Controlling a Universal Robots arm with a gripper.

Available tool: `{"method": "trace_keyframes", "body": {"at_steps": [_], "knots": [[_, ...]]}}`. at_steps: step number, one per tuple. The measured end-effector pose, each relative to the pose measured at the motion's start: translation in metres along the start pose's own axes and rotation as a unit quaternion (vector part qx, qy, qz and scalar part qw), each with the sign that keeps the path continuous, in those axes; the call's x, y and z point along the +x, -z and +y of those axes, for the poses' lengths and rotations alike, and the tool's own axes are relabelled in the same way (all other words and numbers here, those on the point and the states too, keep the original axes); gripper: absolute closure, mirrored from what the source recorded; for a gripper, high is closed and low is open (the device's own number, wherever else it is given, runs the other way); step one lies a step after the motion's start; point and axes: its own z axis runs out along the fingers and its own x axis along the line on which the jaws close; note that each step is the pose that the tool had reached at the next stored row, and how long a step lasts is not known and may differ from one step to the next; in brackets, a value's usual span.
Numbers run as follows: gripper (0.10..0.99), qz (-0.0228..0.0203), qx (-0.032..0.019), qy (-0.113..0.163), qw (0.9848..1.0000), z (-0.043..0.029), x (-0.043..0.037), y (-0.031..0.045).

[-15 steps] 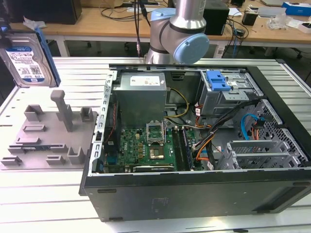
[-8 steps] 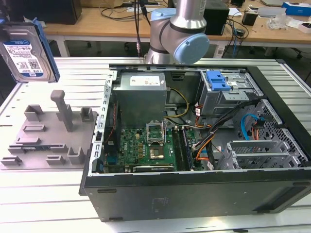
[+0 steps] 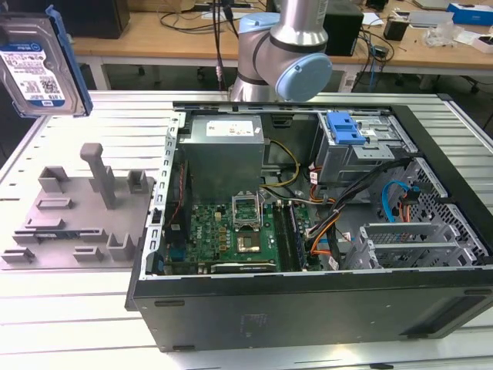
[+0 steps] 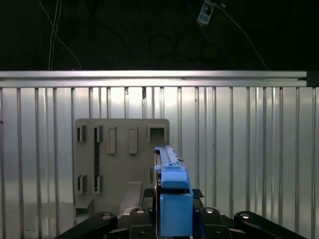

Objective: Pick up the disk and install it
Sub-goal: 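Pick up the disk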

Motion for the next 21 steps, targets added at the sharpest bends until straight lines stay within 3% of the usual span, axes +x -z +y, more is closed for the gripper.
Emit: {"method": "trace_keyframes", "body": {"at_steps": [6, 16, 21], "knots": [[0.722, -0.0013, 0.0, 0.0, 1.0, -0.0026, -0.0004, 0.0154], [0.722, -0.0013, -0.0002, 0.001, 1.0, -0.0029, 0.0003, 0.0164], [0.722, -0.0015, 0.0, 0.0, 1.0, -0.0095, 0.0065, 0.017]]}}
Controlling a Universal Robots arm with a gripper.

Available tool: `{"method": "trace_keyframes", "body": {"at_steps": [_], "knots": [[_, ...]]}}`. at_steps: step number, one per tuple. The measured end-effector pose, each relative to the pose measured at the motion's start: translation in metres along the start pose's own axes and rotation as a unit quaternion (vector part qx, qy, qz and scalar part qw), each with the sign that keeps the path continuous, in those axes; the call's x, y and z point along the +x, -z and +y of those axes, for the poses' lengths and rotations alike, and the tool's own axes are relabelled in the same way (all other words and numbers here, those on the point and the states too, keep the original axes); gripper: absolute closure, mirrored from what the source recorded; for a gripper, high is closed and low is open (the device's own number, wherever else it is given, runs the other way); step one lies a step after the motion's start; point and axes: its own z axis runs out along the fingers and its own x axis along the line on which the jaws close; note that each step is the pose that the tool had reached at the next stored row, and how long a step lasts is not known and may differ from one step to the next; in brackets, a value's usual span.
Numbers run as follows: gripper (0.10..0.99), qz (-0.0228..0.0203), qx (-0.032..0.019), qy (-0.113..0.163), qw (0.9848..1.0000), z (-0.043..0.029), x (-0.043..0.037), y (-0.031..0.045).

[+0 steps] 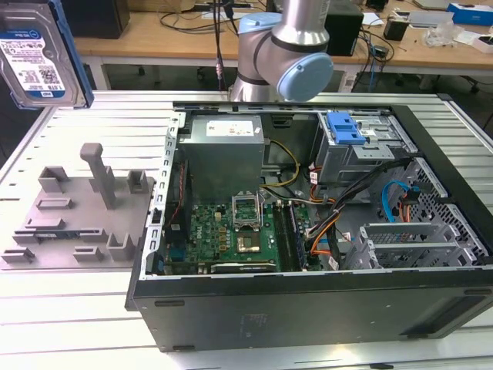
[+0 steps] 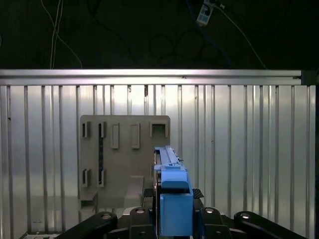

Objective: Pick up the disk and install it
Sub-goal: 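Pick up the disk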

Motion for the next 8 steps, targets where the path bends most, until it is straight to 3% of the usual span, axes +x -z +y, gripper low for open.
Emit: {"method": "trace_keyframes", "body": {"at_steps": [2, 8], "knots": [[0.722, 0.0, -0.0002, 0.0, 1.0, -0.0082, 0.0067, 0.0007], [0.722, 0.0, -0.0004, 0.0, 1.0, -0.0231, 0.0191, 0.0014]]}}
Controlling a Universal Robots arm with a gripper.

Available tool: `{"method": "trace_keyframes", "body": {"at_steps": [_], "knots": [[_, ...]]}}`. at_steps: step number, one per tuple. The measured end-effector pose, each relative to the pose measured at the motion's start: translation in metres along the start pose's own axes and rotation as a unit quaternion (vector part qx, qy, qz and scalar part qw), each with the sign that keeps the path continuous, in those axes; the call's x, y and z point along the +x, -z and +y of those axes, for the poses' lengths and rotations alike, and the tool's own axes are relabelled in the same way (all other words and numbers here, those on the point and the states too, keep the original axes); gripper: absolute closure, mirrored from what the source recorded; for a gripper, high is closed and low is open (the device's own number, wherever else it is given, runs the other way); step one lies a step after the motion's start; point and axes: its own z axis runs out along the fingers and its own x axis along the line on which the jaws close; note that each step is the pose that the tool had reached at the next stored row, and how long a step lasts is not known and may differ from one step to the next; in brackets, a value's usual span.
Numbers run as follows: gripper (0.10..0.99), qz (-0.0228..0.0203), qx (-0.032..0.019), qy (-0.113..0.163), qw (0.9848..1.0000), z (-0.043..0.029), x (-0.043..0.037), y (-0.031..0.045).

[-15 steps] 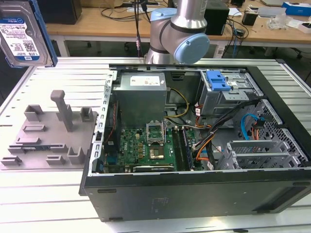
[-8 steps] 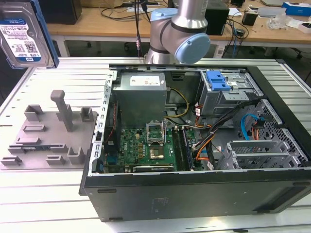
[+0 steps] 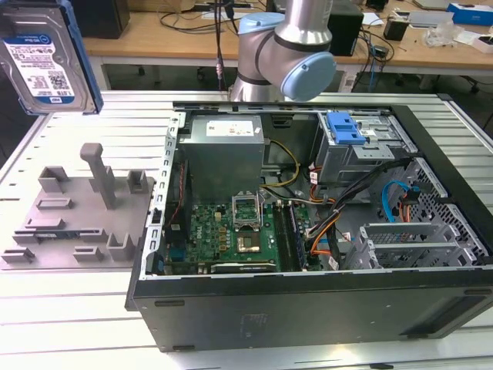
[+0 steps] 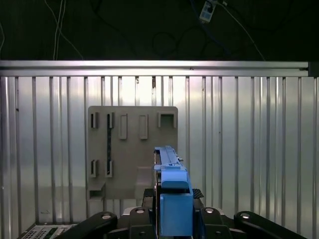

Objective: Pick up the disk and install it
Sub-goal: 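Pick up the disk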

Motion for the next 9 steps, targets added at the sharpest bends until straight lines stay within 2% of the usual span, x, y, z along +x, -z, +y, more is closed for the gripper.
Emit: {"method": "trace_keyframes", "body": {"at_steps": [7, 9], "knots": [[0.722, 0.0, -0.0004, 0.0, 1.0, -0.0231, 0.0125, 0.0006], [0.722, 0.0, -0.001, 0.0, 1.0, -0.0422, 0.0222, 0.0009]]}}
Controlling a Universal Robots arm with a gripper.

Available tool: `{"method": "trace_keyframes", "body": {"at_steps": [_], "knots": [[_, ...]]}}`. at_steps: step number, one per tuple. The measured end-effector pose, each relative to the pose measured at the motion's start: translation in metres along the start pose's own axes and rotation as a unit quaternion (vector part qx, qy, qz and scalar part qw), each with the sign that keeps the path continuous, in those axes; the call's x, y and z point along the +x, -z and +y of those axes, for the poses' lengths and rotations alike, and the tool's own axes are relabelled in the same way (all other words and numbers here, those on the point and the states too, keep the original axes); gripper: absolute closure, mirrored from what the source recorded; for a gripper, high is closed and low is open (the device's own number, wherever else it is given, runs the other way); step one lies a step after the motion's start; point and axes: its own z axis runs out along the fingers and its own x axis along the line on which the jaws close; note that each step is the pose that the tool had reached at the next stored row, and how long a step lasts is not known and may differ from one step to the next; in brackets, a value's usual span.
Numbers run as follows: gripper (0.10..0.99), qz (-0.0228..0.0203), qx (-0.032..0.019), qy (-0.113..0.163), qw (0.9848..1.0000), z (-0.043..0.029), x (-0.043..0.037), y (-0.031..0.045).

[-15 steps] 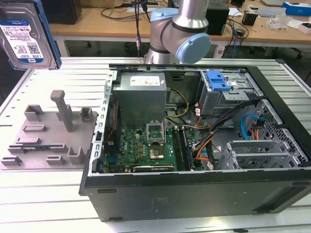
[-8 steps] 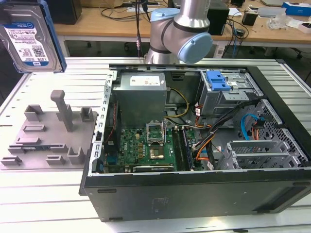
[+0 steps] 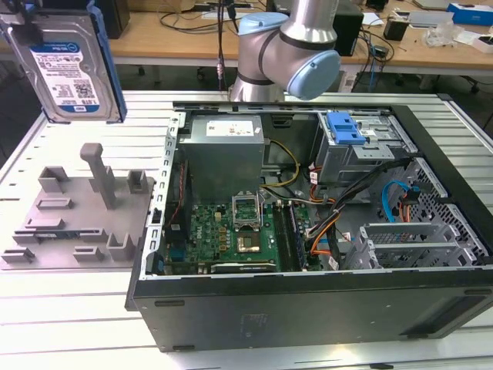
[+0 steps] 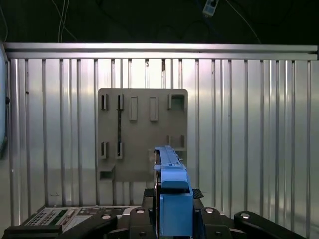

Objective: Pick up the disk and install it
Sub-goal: 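Pick up the disk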

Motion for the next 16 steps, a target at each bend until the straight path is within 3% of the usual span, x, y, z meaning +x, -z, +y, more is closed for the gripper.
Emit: {"method": "trace_keyframes", "body": {"at_steps": [10, 16], "knots": [[0.722, 0.0, -0.0011, 0.0, 1.0, -0.0403, 0.0219, 0.001], [0.722, 0.0, -0.0021, 0.0, 1.0, -0.0599, 0.033, 0.0014]]}}
